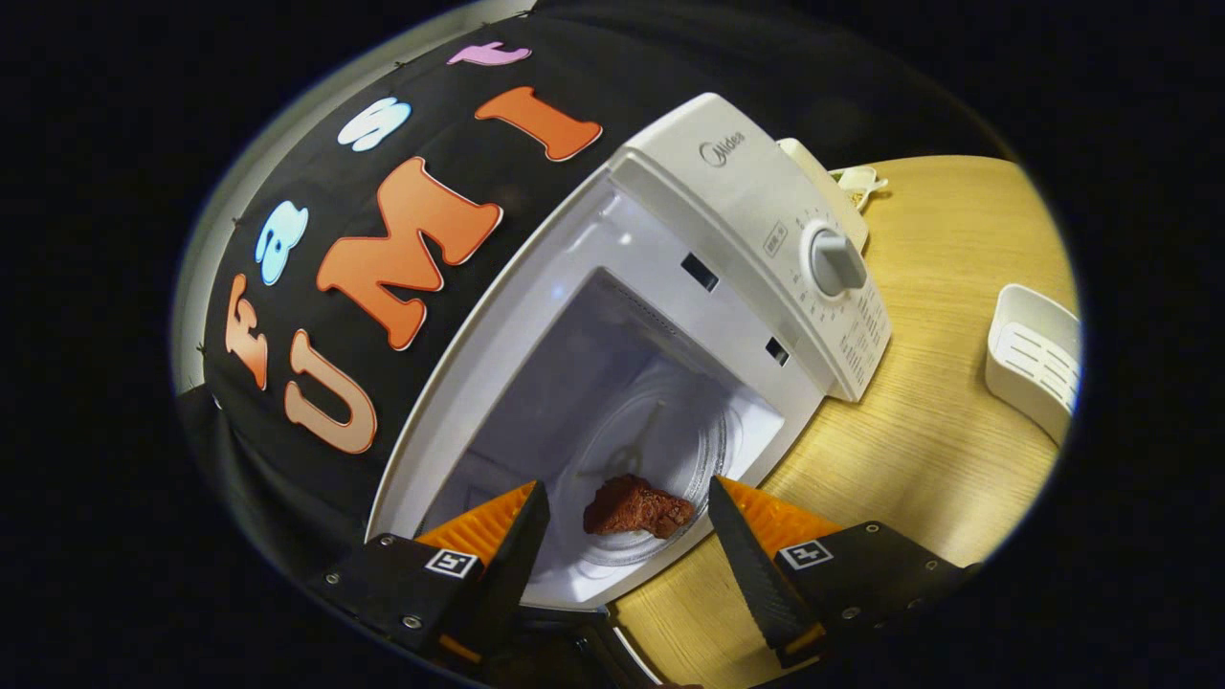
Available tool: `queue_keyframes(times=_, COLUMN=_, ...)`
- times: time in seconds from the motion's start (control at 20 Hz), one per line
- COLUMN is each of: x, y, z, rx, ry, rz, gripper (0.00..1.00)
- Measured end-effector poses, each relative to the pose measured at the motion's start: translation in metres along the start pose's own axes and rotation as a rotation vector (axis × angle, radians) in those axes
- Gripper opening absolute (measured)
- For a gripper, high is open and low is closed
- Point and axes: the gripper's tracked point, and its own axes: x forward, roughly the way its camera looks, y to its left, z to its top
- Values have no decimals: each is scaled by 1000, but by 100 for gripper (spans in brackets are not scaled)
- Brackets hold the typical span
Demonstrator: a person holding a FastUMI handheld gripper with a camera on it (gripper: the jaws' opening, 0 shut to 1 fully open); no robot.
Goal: Open the microwave, put the food inside, and close the microwave door.
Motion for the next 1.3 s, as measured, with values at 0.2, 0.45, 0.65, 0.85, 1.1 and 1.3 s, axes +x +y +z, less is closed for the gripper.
queue_keyframes(times=0.2, x=-49, y=5, z=19, rx=-98, ry=1, rz=14, gripper=98)
queue_keyframes(times=0.45, x=-116, y=20, z=39, rx=-263, ry=4, rz=7, gripper=98)
queue_keyframes(times=0.65, x=-169, y=46, z=39, rx=-428, ry=4, rz=9, gripper=90)
queue_keyframes(times=0.85, x=-213, y=72, z=25, rx=-523, ry=-20, rz=18, gripper=61)
queue_keyframes(times=1.1, x=-262, y=89, z=-19, rx=-557, ry=11, rz=35, gripper=17)
queue_keyframes(times=1.3, x=-294, y=97, z=-68, rx=-595, ry=63, rz=37, gripper=1)
